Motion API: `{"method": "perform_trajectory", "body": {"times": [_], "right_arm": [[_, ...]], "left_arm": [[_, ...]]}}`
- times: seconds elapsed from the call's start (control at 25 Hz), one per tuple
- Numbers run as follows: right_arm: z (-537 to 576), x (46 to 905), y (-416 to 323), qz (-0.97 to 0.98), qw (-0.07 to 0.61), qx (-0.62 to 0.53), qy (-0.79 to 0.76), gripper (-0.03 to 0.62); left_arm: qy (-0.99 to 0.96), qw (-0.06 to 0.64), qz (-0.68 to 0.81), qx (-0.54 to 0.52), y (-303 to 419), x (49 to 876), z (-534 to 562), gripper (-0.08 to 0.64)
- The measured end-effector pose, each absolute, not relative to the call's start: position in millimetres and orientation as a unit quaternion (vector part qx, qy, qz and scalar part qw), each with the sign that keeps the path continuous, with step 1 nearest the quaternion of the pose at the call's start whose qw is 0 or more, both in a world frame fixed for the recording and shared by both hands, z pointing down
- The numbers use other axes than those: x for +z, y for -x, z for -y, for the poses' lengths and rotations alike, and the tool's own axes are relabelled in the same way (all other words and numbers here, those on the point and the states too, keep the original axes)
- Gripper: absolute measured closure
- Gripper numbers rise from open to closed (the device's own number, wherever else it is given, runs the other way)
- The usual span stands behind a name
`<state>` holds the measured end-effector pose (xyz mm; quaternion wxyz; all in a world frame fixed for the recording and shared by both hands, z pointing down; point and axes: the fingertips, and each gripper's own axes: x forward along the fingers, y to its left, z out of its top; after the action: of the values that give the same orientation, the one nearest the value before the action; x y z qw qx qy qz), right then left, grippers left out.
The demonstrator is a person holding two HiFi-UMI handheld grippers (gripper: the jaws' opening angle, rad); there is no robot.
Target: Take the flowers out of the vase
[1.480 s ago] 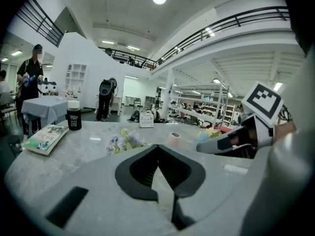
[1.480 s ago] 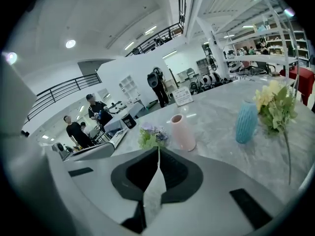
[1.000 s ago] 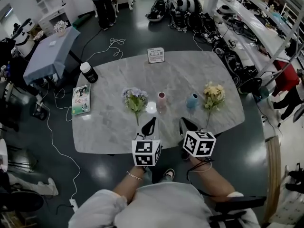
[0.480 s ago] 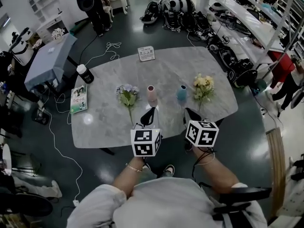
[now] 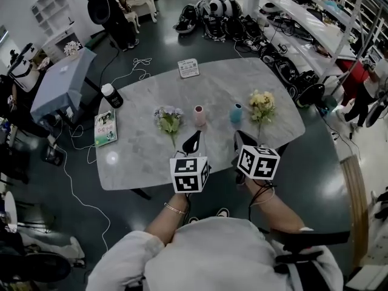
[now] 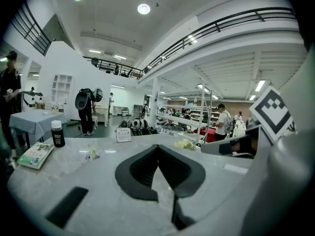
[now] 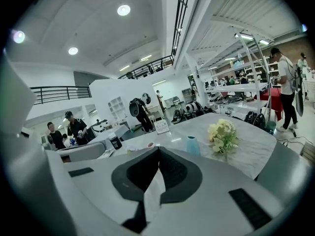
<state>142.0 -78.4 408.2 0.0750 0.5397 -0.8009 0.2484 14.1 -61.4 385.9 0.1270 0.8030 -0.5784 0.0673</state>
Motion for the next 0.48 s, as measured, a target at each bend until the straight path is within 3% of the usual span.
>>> {"method": "perform_trajectory", "body": {"times": [0.48], "right_arm": [[72,406,-114,0.812,0.084,0.240,-0.526,0.588]], "left_arm": [[-0.800,0.135,0.581,0.060,4,388,58,0.551]]}}
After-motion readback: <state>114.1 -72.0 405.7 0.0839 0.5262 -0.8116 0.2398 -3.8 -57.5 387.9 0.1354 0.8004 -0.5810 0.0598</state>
